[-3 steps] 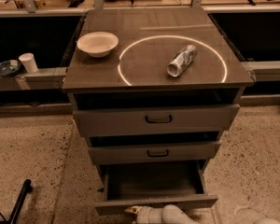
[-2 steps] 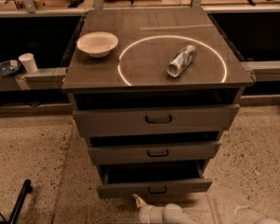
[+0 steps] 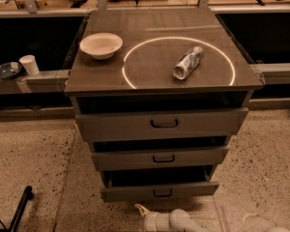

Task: Close bottom drawer

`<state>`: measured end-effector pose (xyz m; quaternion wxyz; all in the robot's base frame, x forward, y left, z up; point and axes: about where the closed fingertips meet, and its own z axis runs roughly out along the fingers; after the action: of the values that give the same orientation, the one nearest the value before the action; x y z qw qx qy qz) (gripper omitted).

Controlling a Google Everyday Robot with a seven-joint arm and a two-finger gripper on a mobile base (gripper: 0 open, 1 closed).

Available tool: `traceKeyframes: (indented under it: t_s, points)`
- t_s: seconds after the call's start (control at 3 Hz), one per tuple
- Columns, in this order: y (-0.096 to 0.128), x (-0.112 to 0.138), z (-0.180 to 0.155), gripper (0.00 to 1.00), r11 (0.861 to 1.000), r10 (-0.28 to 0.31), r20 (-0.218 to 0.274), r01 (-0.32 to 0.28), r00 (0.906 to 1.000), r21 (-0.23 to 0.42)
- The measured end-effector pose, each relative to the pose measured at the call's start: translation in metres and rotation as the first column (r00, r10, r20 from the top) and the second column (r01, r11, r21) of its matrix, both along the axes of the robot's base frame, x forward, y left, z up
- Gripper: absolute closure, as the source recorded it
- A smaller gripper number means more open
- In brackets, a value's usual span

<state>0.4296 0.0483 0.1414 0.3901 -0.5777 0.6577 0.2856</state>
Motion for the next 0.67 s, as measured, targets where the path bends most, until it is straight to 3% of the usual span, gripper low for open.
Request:
traceKeyframes:
  t_s: [0.67]
  points:
    - [-0.011, 0.031, 0.001, 0.61, 1.000, -0.005, 0.006, 0.005, 1.0000, 0.010]
